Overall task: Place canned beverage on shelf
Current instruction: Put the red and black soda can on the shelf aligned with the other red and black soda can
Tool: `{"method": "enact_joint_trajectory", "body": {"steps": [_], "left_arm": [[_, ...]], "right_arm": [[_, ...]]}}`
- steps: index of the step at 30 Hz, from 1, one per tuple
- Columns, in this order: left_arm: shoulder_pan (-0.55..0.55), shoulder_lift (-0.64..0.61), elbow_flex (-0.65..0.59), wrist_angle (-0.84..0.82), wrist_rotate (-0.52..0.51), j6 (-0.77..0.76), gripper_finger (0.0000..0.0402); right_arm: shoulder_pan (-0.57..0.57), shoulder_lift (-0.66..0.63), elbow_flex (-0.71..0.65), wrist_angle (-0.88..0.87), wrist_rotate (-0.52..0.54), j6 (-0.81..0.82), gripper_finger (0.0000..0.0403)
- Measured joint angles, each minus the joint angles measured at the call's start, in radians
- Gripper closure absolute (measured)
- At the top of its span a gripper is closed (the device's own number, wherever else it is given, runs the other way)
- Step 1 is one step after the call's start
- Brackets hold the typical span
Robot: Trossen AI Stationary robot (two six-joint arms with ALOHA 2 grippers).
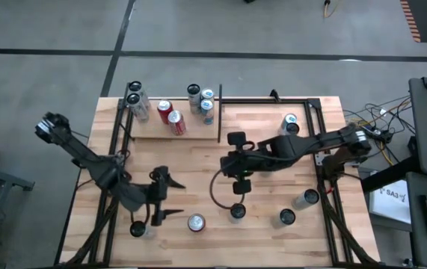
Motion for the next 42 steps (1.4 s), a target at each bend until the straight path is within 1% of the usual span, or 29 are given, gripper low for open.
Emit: {"method": "enact_joint_trajectory", "body": {"steps": [8,10,13,15,18,28,31,34,40,42], "left_arm": [[-0.032,0.115,0.048,0.0,0.008,-0.04,0.0055],[-0.034,0.149,0.068,0.001,0.009,-0.045,0.0055],[-0.036,0.2,0.1,0.001,0.01,-0.051,0.0055],[-0.036,0.233,0.117,0.0,0.016,-0.059,0.0055],[-0.036,0.269,0.133,-0.001,0.053,-0.092,0.0055],[-0.037,0.3,0.135,0.04,0.136,-0.154,0.0055],[-0.037,0.311,0.135,0.04,0.141,-0.169,0.0053],[-0.036,0.313,0.135,0.039,0.141,-0.169,0.0042],[-0.029,0.313,0.135,0.04,0.14,-0.125,0.0007],[-0.024,0.313,0.135,0.04,0.135,-0.119,0.0003]], "right_arm": [[0.045,-0.18,-0.328,0.263,0.0,-0.002,0.0394],[0.051,-0.212,-0.386,0.313,0.0,-0.002,0.0394],[0.052,-0.244,-0.44,0.365,0.001,0.005,0.0394],[0.052,-0.254,-0.457,0.369,0.001,0.013,0.0394],[0.052,-0.257,-0.468,0.369,0.001,0.024,0.0394],[0.052,-0.24,-0.443,0.375,0.0,0.001,0.0394],[0.052,-0.24,-0.443,0.373,0.0,0.006,0.0394],[0.052,-0.24,-0.443,0.373,0.0,0.006,0.0394],[0.052,-0.24,-0.443,0.372,0.0,0.004,0.0394],[0.052,-0.24,-0.443,0.371,0.0,0.005,0.0394]]}}
